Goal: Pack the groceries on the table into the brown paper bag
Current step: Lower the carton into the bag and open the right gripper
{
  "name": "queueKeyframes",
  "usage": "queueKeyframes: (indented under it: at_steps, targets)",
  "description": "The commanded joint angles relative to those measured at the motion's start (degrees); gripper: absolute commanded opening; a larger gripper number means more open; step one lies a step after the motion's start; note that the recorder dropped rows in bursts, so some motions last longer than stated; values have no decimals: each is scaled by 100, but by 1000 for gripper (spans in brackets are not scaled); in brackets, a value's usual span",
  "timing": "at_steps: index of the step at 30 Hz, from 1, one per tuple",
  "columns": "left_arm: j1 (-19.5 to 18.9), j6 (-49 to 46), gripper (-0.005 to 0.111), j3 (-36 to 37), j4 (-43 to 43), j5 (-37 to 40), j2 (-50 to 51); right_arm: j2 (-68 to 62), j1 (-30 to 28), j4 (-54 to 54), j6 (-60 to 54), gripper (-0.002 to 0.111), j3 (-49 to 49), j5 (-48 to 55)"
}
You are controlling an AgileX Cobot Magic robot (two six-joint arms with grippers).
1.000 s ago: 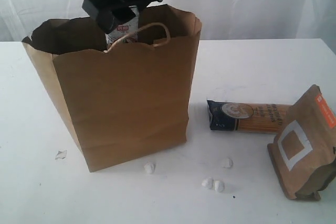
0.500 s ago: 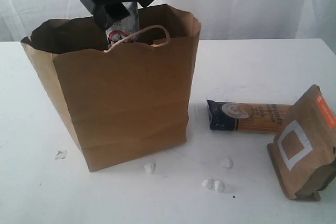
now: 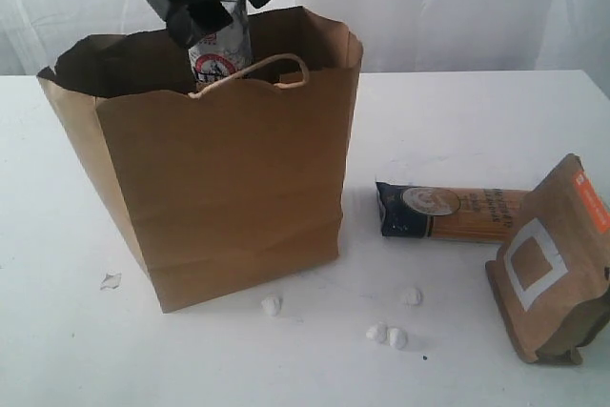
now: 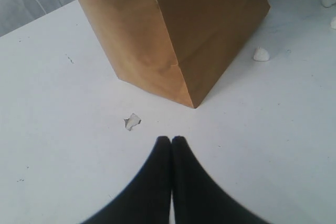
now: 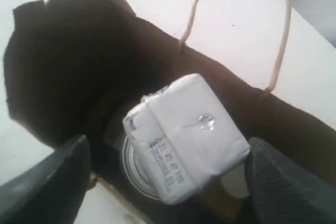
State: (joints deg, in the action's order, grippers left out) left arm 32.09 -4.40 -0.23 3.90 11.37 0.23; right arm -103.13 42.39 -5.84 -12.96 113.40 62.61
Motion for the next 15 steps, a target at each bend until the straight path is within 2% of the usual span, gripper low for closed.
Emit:
queueKeyframes:
  at_steps: [1, 15]
  targets:
    - [3, 10, 0, 23, -16, 4, -23, 49, -19, -841, -664, 72, 26, -70]
    - [3, 10, 0, 23, -16, 4, -23, 49, -19, -910, -788, 72, 26, -168]
